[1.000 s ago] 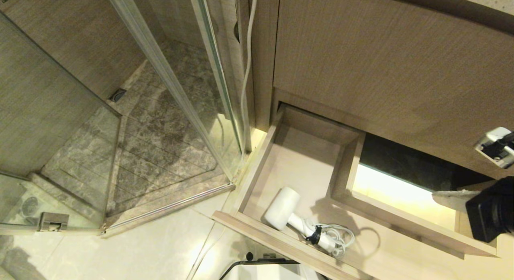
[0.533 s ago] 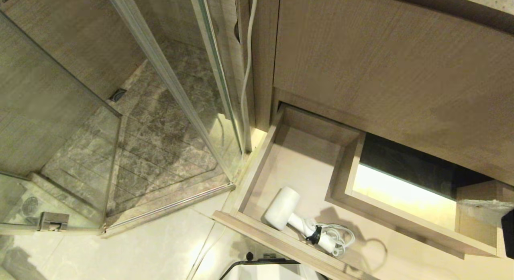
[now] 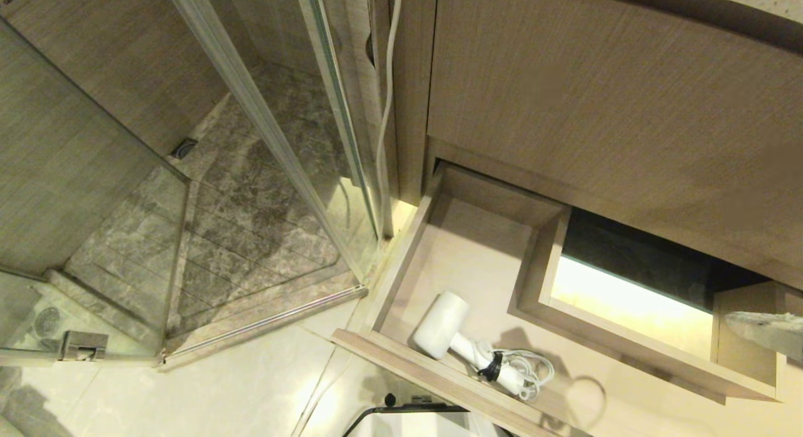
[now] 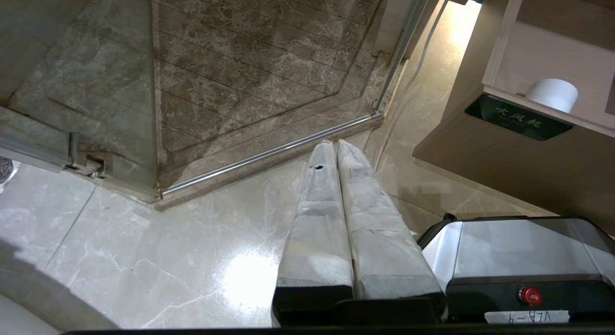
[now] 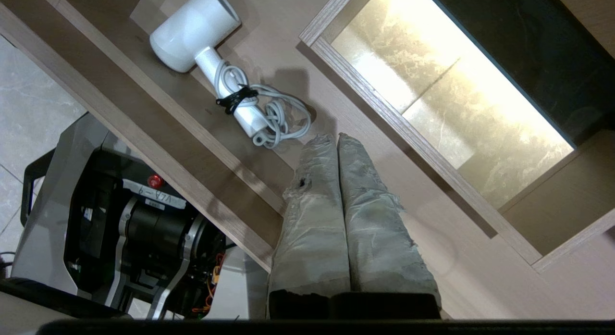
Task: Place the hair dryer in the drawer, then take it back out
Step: Close the drawer
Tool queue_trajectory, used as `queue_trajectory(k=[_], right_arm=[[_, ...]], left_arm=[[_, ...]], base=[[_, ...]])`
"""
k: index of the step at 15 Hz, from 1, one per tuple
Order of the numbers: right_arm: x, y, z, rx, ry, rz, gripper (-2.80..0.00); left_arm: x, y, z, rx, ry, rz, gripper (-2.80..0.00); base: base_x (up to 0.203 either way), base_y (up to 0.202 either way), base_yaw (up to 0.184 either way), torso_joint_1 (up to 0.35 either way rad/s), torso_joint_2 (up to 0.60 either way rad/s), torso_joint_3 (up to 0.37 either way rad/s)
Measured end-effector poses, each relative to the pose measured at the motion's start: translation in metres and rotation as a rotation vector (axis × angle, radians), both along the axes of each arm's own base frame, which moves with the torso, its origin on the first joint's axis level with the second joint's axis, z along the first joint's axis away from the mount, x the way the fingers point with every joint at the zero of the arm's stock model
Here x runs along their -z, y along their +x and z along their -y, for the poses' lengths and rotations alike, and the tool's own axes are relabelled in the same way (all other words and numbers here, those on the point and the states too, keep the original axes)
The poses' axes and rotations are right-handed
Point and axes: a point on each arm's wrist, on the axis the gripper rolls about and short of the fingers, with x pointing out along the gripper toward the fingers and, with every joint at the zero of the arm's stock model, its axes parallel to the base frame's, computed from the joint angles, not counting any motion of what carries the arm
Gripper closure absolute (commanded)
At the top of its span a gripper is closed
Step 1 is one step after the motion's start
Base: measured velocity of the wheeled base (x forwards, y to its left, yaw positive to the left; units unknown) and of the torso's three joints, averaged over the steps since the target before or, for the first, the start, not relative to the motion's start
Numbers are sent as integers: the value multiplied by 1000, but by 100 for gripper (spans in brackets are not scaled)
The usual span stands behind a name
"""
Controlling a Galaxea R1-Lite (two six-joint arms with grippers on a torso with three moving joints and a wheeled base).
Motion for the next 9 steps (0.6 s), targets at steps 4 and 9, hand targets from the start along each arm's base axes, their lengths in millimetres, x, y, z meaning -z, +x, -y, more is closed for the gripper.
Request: queue_trajectory(k=[4,9], right_arm=[[1,-1,0,1,0,-2,0],[3,-1,0,2,0,-9,0]], left_arm=[[0,0,0,0,0,0,0],[0,0,0,0,0,0,0]], base=[[0,0,0,0,0,0],[0,0,0,0,0,0]])
